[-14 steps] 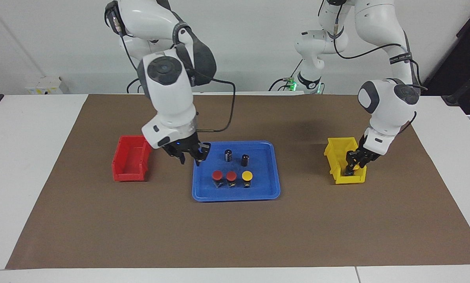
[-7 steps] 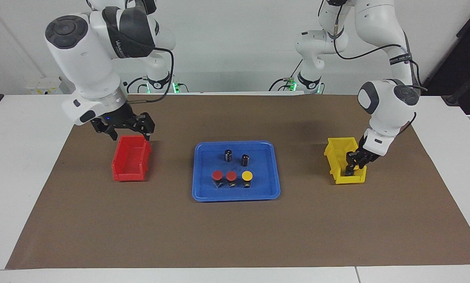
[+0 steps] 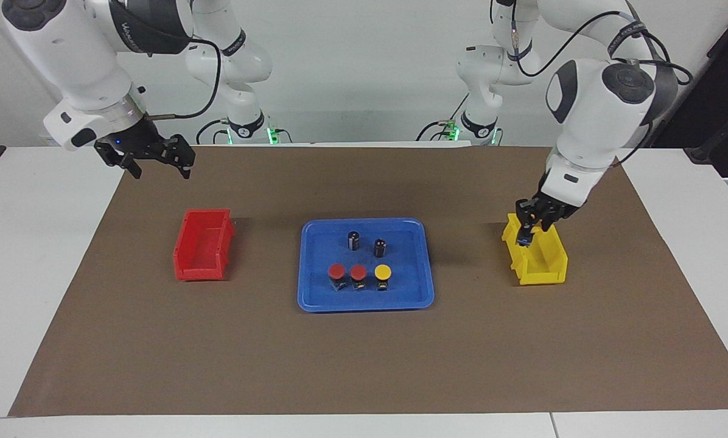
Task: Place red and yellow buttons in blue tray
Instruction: 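Carry the yellow button into the blue tray with the left gripper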
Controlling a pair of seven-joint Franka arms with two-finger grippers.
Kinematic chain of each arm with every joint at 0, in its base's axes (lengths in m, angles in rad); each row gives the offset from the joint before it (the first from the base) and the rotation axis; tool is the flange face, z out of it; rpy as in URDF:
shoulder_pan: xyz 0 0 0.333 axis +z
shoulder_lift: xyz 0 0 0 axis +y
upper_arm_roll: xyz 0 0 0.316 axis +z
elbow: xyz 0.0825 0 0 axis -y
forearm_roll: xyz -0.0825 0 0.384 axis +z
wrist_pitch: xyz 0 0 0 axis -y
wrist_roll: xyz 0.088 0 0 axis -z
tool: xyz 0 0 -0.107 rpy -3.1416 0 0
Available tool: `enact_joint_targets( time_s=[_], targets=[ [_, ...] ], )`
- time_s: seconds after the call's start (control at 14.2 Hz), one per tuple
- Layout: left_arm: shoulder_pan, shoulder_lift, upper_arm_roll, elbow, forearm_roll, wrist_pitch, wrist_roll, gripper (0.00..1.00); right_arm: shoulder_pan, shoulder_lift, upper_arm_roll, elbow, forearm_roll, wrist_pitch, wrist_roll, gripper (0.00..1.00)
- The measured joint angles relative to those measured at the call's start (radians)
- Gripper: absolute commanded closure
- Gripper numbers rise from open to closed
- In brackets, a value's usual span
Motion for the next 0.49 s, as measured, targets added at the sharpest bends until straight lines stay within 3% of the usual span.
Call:
enact_joint_targets(
  time_s=[0.21, 0.49],
  targets=[
    [-0.120, 0.048, -0.004, -0.002, 0.000, 0.107, -0.272, 0.98, 0.034, -0.060, -0.113, -0.065, 0.000, -0.010, -0.049, 0.00],
    [-0.204, 0.144, -0.006, -0.002, -0.008, 0.227, -0.488, 0.98, 0.034, -0.084, -0.163, -0.099, 0.001, -0.017, -0.069, 0.00]
  ],
)
